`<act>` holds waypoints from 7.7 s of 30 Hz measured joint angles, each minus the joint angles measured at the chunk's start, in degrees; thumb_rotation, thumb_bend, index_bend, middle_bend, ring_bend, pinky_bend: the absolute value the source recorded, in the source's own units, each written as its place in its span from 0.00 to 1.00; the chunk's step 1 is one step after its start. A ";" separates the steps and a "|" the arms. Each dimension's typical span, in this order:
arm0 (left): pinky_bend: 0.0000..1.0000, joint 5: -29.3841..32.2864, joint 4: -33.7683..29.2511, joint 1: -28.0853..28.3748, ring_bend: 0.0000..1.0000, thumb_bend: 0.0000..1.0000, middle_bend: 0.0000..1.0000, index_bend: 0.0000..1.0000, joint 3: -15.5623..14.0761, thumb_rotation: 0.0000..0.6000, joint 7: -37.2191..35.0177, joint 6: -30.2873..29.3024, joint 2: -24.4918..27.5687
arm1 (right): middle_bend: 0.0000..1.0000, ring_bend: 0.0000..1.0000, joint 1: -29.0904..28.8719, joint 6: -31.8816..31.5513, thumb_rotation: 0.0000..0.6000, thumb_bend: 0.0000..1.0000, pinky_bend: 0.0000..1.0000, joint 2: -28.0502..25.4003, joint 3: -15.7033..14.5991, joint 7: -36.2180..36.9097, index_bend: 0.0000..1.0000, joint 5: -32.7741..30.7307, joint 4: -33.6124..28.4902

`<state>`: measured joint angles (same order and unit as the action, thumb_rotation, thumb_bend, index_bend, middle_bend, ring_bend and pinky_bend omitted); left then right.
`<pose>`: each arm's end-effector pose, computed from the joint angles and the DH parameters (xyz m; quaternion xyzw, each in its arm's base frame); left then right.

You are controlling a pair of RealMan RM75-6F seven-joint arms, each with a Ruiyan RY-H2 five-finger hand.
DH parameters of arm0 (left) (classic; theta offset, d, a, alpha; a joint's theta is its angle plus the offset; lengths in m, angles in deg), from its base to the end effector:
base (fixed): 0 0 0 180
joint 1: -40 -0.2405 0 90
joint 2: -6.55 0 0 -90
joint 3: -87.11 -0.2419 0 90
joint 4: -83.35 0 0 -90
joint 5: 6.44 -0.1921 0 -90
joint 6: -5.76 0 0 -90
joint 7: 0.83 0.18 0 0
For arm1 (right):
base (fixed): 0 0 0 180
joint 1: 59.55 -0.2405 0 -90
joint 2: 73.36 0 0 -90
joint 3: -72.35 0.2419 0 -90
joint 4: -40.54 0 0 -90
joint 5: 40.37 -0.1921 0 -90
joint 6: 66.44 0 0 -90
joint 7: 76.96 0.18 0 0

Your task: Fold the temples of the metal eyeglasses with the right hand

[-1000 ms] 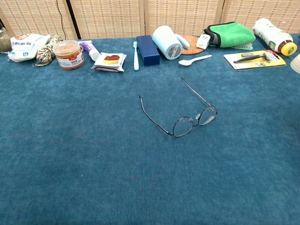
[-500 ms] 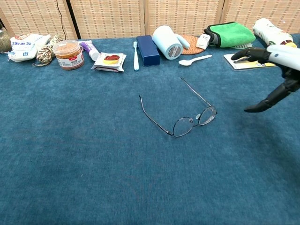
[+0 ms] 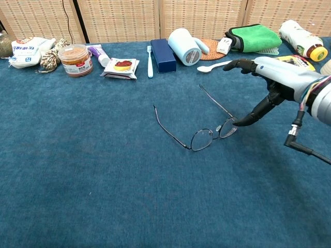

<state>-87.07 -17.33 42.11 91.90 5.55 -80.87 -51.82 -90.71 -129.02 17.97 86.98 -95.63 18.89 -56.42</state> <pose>-0.2903 0.2046 0.2018 -0.5611 -0.3852 -0.3565 0.6401 -0.1373 -0.3218 -0.0052 0.6228 -0.5177 0.4278 0.4013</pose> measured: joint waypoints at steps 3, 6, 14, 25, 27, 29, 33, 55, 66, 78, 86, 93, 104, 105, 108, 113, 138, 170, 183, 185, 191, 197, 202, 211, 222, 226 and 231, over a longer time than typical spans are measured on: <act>0.00 0.21 0.18 0.05 0.01 0.45 0.00 0.13 0.00 0.93 -0.17 0.13 0.16 | 0.00 0.00 -0.87 -0.15 1.00 0.14 0.00 1.61 0.22 -0.73 0.09 -1.31 1.19; 0.00 0.32 0.30 0.08 0.01 0.45 0.00 0.13 0.02 0.93 -0.36 0.15 0.28 | 0.00 0.00 -1.51 -0.21 1.00 0.14 0.00 2.88 0.19 -1.34 0.09 -2.22 2.22; 0.00 0.73 0.66 -0.19 0.01 0.45 0.00 0.13 -0.03 0.93 -0.96 -0.08 0.80 | 0.00 0.00 -3.13 0.17 1.00 0.14 0.00 6.15 0.08 -1.81 0.09 -3.95 5.82; 0.00 0.56 0.60 -0.25 0.01 0.45 0.00 0.13 -0.16 0.93 -1.27 -0.29 0.94 | 0.00 0.00 -4.53 0.26 1.00 0.14 0.00 7.49 0.22 -2.86 0.09 -4.72 7.79; 0.00 0.54 0.56 -0.22 0.01 0.45 0.00 0.13 -0.16 0.93 -1.23 -0.29 0.92 | 0.00 0.00 -4.75 0.26 1.00 0.14 0.00 7.47 0.23 -3.03 0.09 -4.62 8.60; 0.00 0.51 0.53 -0.17 0.01 0.45 0.00 0.13 -0.18 0.93 -1.10 -0.27 0.87 | 0.00 0.00 -4.95 0.30 1.00 0.14 0.00 7.36 0.29 -3.08 0.09 -4.55 9.41; 0.00 0.45 0.39 -0.06 0.01 0.45 0.00 0.13 -0.20 0.93 -0.91 -0.17 0.75 | 0.00 0.00 -5.28 0.58 1.00 0.14 0.00 7.20 0.43 -3.01 0.09 -4.44 10.37; 0.00 0.67 0.53 0.39 0.01 0.45 0.00 0.13 -0.19 0.94 -0.45 0.21 0.09 | 0.00 0.00 -11.38 10.64 1.00 0.14 0.00 -2.14 0.04 -11.84 0.15 -15.90 8.50; 0.00 0.18 0.60 0.68 0.01 0.45 0.00 0.13 -0.23 0.93 -0.71 0.29 -0.22 | 0.00 0.00 -16.48 10.75 1.00 0.14 0.00 -5.74 -1.20 -19.07 0.20 -28.41 4.97; 0.00 0.27 1.20 0.91 0.01 0.45 0.00 0.13 -0.07 0.94 -1.14 0.39 -0.47 | 0.00 0.00 -23.03 9.50 1.00 0.14 0.00 -5.69 -2.07 -24.10 0.20 -39.82 5.58; 0.00 0.25 1.63 1.31 0.01 0.45 0.00 0.13 0.08 0.93 -1.44 0.73 -0.87 | 0.00 0.00 -25.69 7.53 1.00 0.14 0.00 -5.55 -2.62 -26.24 0.18 -46.43 5.89; 0.00 0.30 1.97 1.41 0.01 0.45 0.00 0.13 0.04 0.93 -1.59 0.88 -1.06 | 0.00 0.00 -27.26 6.42 1.00 0.14 0.00 -5.15 -2.91 -27.34 0.19 -49.91 6.34; 0.00 0.30 2.20 1.12 0.01 0.45 0.00 0.13 -0.02 0.93 -2.03 0.42 -0.77 | 0.00 0.00 -29.63 6.65 1.00 0.14 0.00 -3.28 -3.19 -29.13 0.21 -54.18 8.25; 0.00 0.29 2.22 1.11 0.01 0.45 0.00 0.13 -0.02 0.93 -2.03 0.40 -0.76 | 0.00 0.00 -29.72 6.66 1.00 0.14 0.00 -3.16 -3.17 -29.12 0.21 -54.26 8.34; 0.00 0.22 2.13 1.10 0.01 0.45 0.00 0.13 -0.03 0.93 -2.03 0.32 -0.70 | 0.00 0.00 -30.12 6.81 1.00 0.14 0.00 -2.60 -3.07 -29.16 0.21 -54.80 8.84; 0.00 0.30 2.07 0.99 0.01 0.45 0.00 0.13 0.00 0.93 -2.04 0.15 -0.49 | 0.00 0.00 -30.68 6.98 1.00 0.14 0.00 -1.83 -2.93 -29.20 0.23 -55.40 9.54; 0.00 0.28 1.98 0.55 0.01 0.45 0.00 0.13 -0.08 0.93 -2.46 -0.33 0.22 | 0.07 0.00 -30.90 5.05 1.00 0.14 0.00 0.56 -2.06 -27.82 0.43 -54.32 11.36; 0.00 0.02 1.09 0.69 0.01 0.45 0.00 0.13 -0.22 0.93 -1.63 -0.15 0.40 | 0.09 0.00 -29.31 4.17 1.00 0.14 0.00 0.46 -1.33 -27.93 0.43 -52.52 10.93; 0.00 -0.08 1.54 0.74 0.01 0.45 0.00 0.13 -0.26 0.93 -2.63 0.03 0.26 | 0.04 0.00 -31.16 0.54 1.00 0.14 0.00 -0.83 -0.59 -32.00 0.29 -56.65 6.41; 0.00 -0.10 1.70 0.70 0.01 0.45 0.00 0.13 -0.31 0.93 -2.86 0.04 0.27 | 0.04 0.00 -31.16 -0.55 1.00 0.14 0.00 -0.73 -0.50 -31.96 0.30 -56.41 5.69; 0.00 -0.28 1.88 0.60 0.01 0.45 0.00 0.13 -0.41 0.93 -3.40 -0.01 0.25 | 0.04 0.00 -31.00 -3.44 1.00 0.14 0.00 0.32 -0.39 -31.75 0.32 -55.65 4.37; 0.00 -0.18 2.18 0.40 0.01 0.45 0.00 0.13 -0.47 0.93 -3.86 -0.12 0.39 | 0.05 0.00 -30.17 -5.96 1.00 0.14 0.00 2.27 -0.67 -30.65 0.34 -53.42 4.21; 0.00 -0.12 2.44 0.19 0.01 0.45 0.00 0.13 -0.56 0.94 -4.31 -0.20 0.52 | 0.06 0.00 -29.23 -6.63 1.00 0.14 0.00 3.73 -1.17 -29.33 0.35 -50.66 5.06; 0.00 0.08 2.76 -0.02 0.00 0.45 0.00 0.13 -0.66 0.94 -4.82 -0.13 0.68 | 0.08 0.00 -27.55 -9.83 1.00 0.14 0.00 7.43 -2.04 -27.82 0.39 -44.54 7.87; 0.00 0.69 3.13 -0.29 0.00 0.45 0.00 0.13 -0.79 0.94 -5.30 0.27 0.97 | 0.12 0.00 -26.75 -10.71 1.00 0.14 0.00 10.31 -0.64 -29.68 0.46 -42.90 10.14; 0.00 0.86 3.18 -0.35 0.00 0.45 0.00 0.13 -0.89 0.93 -5.46 0.54 1.09 | 0.13 0.00 -26.45 -10.65 1.00 0.14 0.00 11.20 0.11 -30.64 0.49 -42.39 11.24; 0.00 0.88 3.17 -0.31 0.00 0.45 0.00 0.13 -0.97 0.94 -5.37 0.79 1.03 | 0.16 0.03 -26.06 -10.51 1.00 0.14 0.00 11.77 1.05 -31.18 0.54 -41.51 12.27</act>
<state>-86.18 -14.16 41.80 90.93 0.18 -80.08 -50.80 -116.77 -139.52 29.75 88.03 -126.81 -22.62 -44.15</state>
